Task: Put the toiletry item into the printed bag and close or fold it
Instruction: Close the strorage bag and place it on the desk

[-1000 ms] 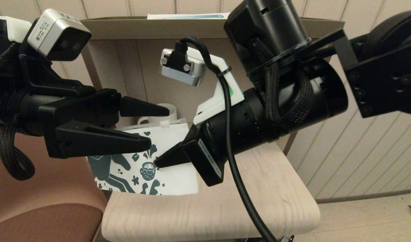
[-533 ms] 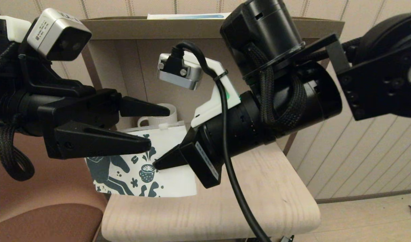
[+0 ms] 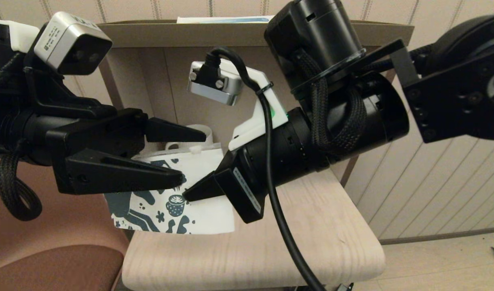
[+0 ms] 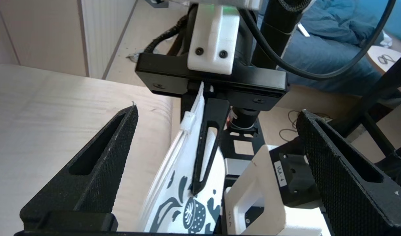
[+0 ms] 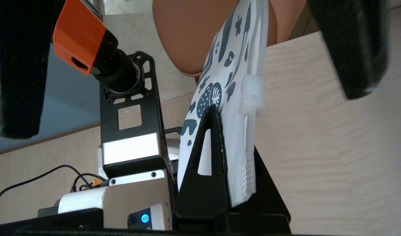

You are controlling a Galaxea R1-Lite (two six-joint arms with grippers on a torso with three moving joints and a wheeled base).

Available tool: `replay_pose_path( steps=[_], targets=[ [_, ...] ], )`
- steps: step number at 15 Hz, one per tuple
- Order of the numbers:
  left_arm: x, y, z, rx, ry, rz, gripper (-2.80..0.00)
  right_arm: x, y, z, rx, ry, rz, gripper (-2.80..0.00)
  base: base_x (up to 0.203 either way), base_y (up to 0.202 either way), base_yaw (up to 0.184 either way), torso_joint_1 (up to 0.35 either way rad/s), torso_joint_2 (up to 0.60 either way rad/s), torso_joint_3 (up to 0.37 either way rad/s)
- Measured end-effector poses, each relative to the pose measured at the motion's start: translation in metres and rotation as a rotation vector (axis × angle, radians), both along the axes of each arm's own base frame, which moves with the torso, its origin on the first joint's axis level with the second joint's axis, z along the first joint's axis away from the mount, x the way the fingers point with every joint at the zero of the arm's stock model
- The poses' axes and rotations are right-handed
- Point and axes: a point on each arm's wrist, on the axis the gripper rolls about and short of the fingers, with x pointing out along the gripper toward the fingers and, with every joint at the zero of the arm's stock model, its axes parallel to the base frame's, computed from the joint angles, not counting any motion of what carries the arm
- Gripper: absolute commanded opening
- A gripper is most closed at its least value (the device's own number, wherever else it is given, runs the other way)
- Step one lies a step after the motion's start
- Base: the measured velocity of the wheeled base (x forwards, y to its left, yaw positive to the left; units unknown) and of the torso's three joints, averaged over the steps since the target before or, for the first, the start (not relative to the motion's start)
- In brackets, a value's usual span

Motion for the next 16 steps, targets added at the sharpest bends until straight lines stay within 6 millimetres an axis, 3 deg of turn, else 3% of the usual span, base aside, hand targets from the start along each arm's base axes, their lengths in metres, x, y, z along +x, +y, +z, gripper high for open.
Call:
replay_pose_path(
  steps=[12,13,16],
  targets=[
    [-0.0003,-0.0004,-0.0016,0.002,0.001,-0.001,0.0,0.0,-0.0002,0.0001,0.0,-0.002,-0.001,-2.8,0.0,0.0,0.0,0.0,0.0,0.0],
    [-0.0005,-0.0003,-0.0016,0.002,0.0,-0.001,-2.8,0.0,-0.0002,0.0001,0.001,-0.002,-0.001,-2.8,0.0,0.0,0.0,0.0,0.0,0.0],
    [-0.0011,-0.0003,-0.0014,0.001,-0.001,-0.002,-2.8,0.0001,-0.0002,0.0002,0.001,-0.004,-0.001,-2.8,0.0,0.0,0.0,0.0,0.0,0.0]
  ],
)
